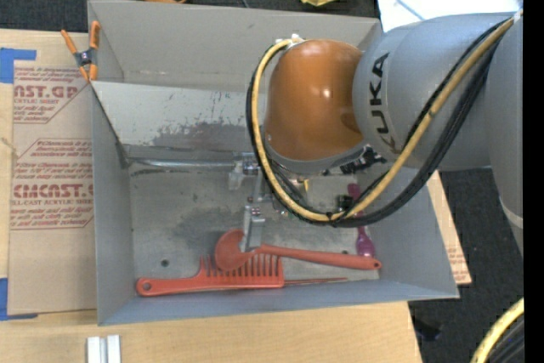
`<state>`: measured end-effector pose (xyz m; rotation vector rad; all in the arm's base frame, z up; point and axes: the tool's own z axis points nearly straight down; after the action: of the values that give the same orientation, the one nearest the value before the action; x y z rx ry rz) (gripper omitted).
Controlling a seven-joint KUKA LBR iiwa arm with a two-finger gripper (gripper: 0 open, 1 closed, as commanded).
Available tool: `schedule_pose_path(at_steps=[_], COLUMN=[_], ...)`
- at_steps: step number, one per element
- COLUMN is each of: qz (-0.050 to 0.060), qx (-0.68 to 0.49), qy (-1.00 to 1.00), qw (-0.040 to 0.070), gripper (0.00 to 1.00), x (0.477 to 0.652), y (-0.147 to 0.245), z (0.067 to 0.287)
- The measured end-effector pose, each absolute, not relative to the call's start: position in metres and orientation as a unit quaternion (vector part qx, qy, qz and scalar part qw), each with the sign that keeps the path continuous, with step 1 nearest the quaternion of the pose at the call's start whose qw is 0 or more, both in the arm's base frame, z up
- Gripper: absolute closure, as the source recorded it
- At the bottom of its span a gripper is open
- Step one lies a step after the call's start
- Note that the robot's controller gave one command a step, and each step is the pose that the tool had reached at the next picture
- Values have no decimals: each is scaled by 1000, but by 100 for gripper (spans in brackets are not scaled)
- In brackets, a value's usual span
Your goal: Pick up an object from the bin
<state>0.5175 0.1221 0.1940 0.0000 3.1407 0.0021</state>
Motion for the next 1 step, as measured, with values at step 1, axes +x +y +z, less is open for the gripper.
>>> schedule_pose_path(at_steps=[1], qz=[1], qx=[-21], qy=[1000], qw=[-1], gripper=[0], x=[498], y=[97], z=[69])
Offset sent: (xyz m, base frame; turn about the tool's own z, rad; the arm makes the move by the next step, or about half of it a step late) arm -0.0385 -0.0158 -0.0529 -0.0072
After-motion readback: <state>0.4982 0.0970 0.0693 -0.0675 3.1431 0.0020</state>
